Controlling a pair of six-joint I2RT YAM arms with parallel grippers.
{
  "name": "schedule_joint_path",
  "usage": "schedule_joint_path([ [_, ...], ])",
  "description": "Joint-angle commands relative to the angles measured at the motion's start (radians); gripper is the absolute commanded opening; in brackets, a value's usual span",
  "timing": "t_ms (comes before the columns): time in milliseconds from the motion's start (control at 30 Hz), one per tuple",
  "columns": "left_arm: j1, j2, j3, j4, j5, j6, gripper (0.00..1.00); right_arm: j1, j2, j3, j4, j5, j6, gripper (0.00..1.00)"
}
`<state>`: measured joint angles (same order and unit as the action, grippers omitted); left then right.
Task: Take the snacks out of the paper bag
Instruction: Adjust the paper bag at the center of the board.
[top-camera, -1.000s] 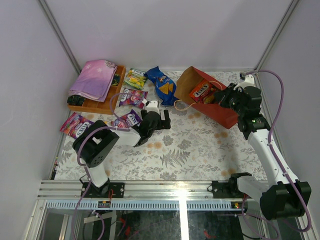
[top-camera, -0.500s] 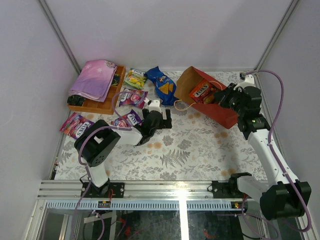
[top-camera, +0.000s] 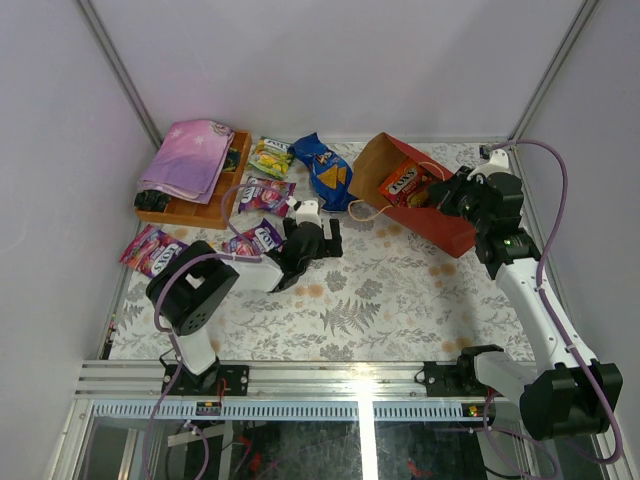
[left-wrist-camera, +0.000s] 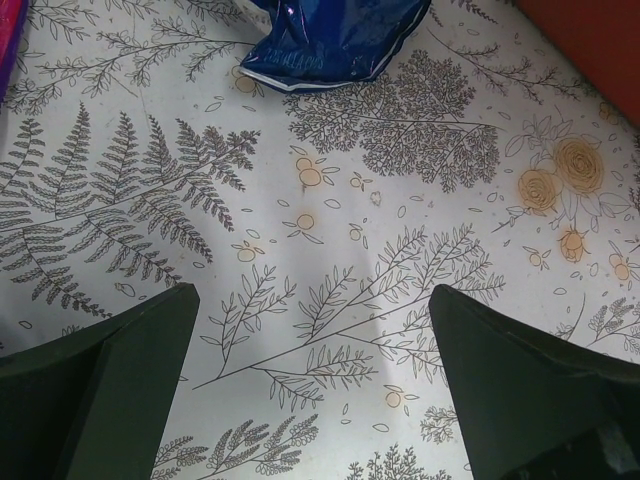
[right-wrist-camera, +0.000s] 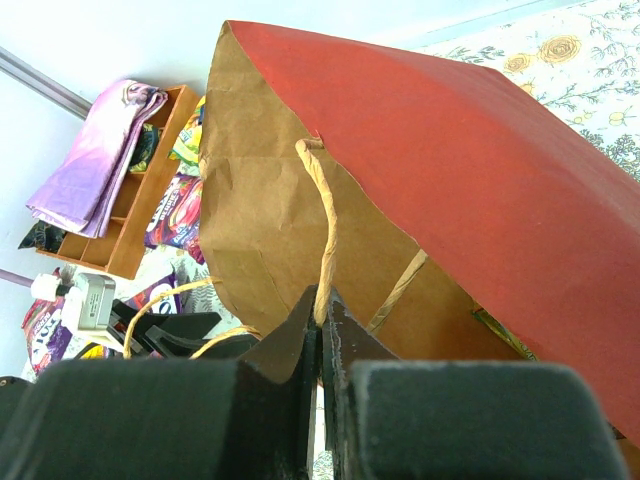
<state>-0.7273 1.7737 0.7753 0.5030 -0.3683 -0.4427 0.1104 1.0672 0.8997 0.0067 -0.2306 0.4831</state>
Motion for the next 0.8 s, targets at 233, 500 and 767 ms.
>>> schedule_joint_path([
  [233,-0.020,-0.124,0.045,-0.023,0.000,0.027,1.00,-0.002,0.020,0.025,0.034,-0.100,0.003,0.00],
  [500,-0.067,-0.343,0.043,-0.041,0.017,0.033,1.00,0.012,0.039,-0.007,0.084,-0.209,0.080,0.00],
  [767,-0.071,-0.603,-0.084,-0.058,-0.010,-0.021,1.00,0.294,0.042,-0.047,0.023,0.015,-0.009,0.00],
])
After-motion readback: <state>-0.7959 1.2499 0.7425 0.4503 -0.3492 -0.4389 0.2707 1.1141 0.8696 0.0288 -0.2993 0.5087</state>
